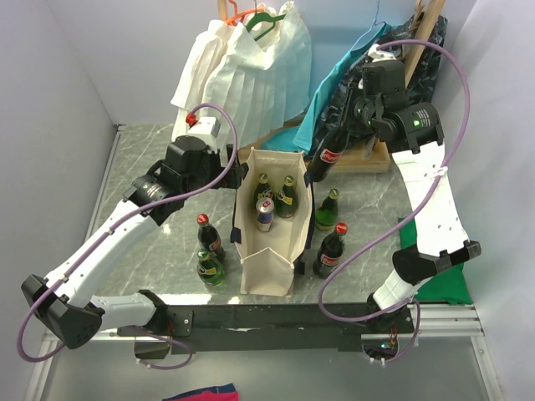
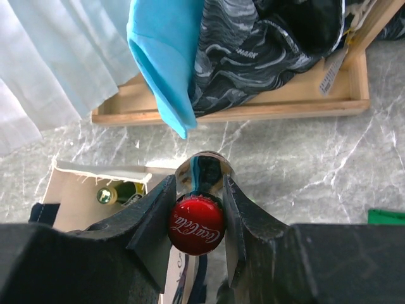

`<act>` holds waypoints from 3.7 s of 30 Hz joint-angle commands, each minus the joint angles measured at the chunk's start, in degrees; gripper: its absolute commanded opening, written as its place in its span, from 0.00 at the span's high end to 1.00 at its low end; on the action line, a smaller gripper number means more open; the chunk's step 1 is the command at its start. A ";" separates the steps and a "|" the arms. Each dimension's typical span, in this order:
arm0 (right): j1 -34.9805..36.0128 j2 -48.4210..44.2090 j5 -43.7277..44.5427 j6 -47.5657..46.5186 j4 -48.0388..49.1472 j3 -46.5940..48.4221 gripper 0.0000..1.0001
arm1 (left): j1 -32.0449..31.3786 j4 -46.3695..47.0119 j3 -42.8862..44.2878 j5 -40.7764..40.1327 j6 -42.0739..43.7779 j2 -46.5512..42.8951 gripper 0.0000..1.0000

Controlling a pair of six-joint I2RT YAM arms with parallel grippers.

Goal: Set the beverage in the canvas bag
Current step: Place the drink in the canvas bag.

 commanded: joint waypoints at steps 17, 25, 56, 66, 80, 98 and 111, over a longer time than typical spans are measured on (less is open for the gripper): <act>0.37 -9.51 -1.56 1.16 20.02 6.35 1.00 | 0.17 2.39 0.61 1.36 0.44 -0.13 0.04; 0.28 -11.09 -3.32 1.78 22.22 7.49 1.00 | 0.17 2.48 0.17 1.45 0.44 -0.65 0.04; 0.28 -14.79 -8.59 4.94 29.08 8.98 1.00 | 0.17 3.00 -1.06 1.45 0.26 -0.39 0.04; 0.28 -13.73 -14.30 6.70 29.00 9.07 1.00 | 0.17 3.00 -1.15 1.45 0.26 -0.22 0.04; 6.76 -13.64 -11.09 3.10 25.04 3.54 1.00 | 0.17 2.83 -1.50 0.93 0.35 0.05 0.04; 19.69 -16.54 10.11 -3.58 23.98 -8.85 1.00 | 0.17 3.35 -2.56 0.75 0.17 -0.04 0.04; 22.78 -17.25 14.69 -5.34 29.17 -14.92 1.00 | 0.17 6.86 -1.15 1.89 2.72 -0.65 0.04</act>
